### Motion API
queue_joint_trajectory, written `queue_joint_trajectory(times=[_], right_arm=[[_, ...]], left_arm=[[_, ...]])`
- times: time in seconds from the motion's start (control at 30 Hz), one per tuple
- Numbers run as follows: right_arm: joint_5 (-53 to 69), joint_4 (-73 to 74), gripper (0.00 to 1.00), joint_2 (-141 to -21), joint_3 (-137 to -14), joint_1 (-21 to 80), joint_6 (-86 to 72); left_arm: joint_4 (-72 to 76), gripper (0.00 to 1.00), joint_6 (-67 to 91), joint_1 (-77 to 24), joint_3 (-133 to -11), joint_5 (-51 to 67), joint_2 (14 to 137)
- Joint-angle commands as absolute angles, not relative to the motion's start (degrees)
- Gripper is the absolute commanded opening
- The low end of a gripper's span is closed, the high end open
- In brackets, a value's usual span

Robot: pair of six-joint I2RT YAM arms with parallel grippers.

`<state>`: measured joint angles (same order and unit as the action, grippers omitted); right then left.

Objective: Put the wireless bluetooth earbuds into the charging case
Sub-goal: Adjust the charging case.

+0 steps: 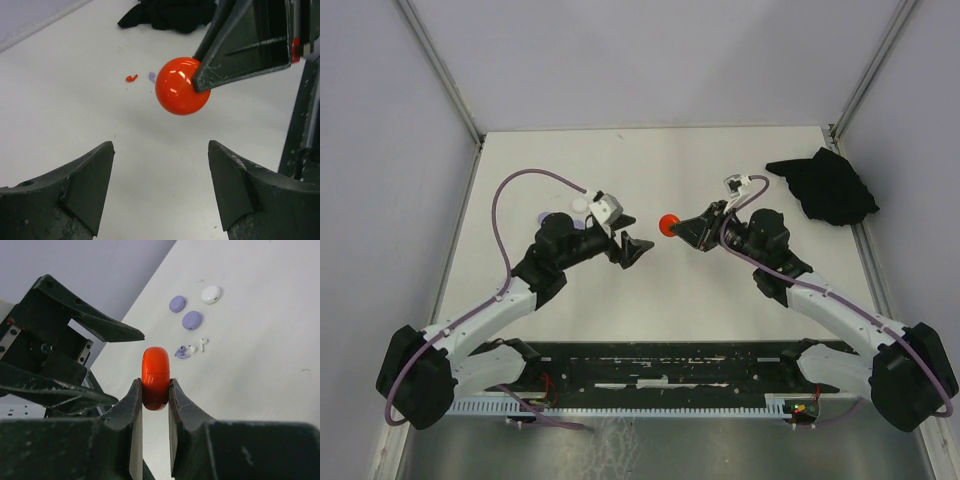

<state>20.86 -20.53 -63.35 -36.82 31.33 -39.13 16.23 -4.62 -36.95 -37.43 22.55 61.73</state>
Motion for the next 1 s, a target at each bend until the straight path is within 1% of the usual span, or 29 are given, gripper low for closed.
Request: queue_joint_trajectory(times=[0.0, 0.2, 0.43, 0.7, 0.97], right_arm=[[19.56, -38.37, 0.02, -61.77, -33.78, 31.14, -45.31], [20.82, -49.49, 0.02, -63.17, -31.76, 31.18, -50.25], [22.39, -55.43, 0.02, -64.54, -32.17, 31.23, -53.11], [24.53, -60.17, 0.02, -67.32, -33.61, 31.91, -56.27], [24.98, -63.75, 0.02, -69.24, -33.63, 32.65, -58.03]], left_arm=[[34.73, 0.81, 19.94, -32.21, -34.37, 31.79, 61.71], [49.07, 0.75, 36.31, -30.64, -33.3, 34.34, 64.48], [55.68, 0.69, 46.69, -30.64, -35.14, 35.22, 67.95], [59.71, 0.65, 53.37, -30.63, -37.7, 36.41, 70.8], [63.65, 0.53, 57.19, -30.61, -38.72, 36.91, 72.87]])
